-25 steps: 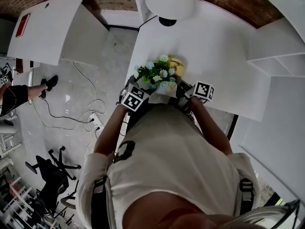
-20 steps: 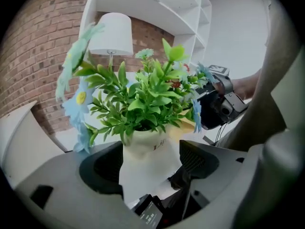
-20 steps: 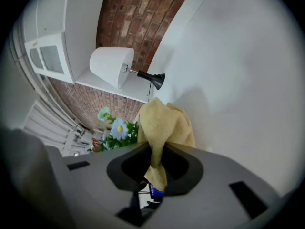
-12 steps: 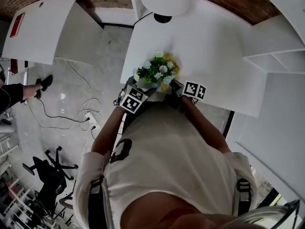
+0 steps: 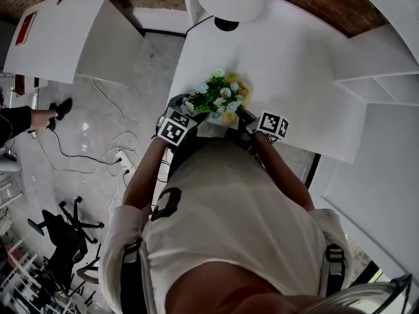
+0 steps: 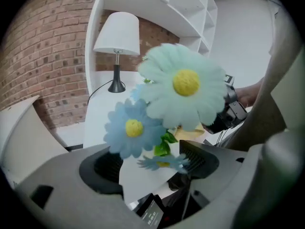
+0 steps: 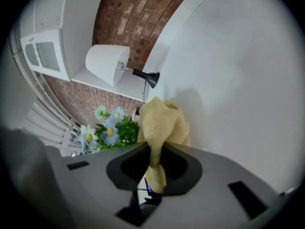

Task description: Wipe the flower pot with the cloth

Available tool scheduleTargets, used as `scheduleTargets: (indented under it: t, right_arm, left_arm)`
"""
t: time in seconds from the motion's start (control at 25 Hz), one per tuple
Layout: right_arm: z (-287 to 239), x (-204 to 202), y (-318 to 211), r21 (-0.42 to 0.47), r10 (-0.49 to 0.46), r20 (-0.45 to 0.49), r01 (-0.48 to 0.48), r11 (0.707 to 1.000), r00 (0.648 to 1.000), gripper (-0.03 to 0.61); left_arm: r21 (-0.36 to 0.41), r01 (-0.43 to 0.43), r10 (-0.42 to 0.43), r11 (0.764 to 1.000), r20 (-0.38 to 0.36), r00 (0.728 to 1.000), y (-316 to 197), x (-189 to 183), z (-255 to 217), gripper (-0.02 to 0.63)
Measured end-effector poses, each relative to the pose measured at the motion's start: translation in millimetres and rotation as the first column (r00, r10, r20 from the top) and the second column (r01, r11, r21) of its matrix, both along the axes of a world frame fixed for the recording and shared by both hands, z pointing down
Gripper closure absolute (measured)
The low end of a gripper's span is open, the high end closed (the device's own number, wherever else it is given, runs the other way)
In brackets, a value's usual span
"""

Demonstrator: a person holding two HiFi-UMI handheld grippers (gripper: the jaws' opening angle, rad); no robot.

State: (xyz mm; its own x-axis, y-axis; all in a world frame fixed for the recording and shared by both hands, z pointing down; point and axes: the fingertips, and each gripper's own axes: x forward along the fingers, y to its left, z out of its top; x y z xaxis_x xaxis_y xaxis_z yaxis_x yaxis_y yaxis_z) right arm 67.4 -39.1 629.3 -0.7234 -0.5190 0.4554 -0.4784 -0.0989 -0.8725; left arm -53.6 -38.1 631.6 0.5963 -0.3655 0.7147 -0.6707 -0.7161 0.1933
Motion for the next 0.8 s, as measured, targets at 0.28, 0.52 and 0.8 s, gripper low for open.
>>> scheduleTargets:
  t: [0.28, 0.52, 0.8]
  right_arm:
    - [-20.2, -9.4, -4.2, 0.071, -0.044, -0.011, 0.045, 0.996, 0.999, 0.522]
    - [1.9, -8.2, -4.0, 0.046, -0.027, -0.047, 0.030, 0.998, 0.999, 0.523]
    - [30.6, -4.8, 5.4, -0.006, -0.032, -0.087, 0.031, 0.999, 0.996, 0.512]
  left_arm:
    - [-0.027, -0.051, 0.051, 0.998, -0.005, 0.999, 19.3, 21.7, 9.2, 0.258]
    - [-0.025, -0.075, 0.075, 0.997, 0.000, 0.997, 27.4, 27.2, 8.5, 0.258]
    - [-0.049, -0.105, 0.106, 0.993, 0.012, 0.994, 27.1, 10.4, 3.3, 0.258]
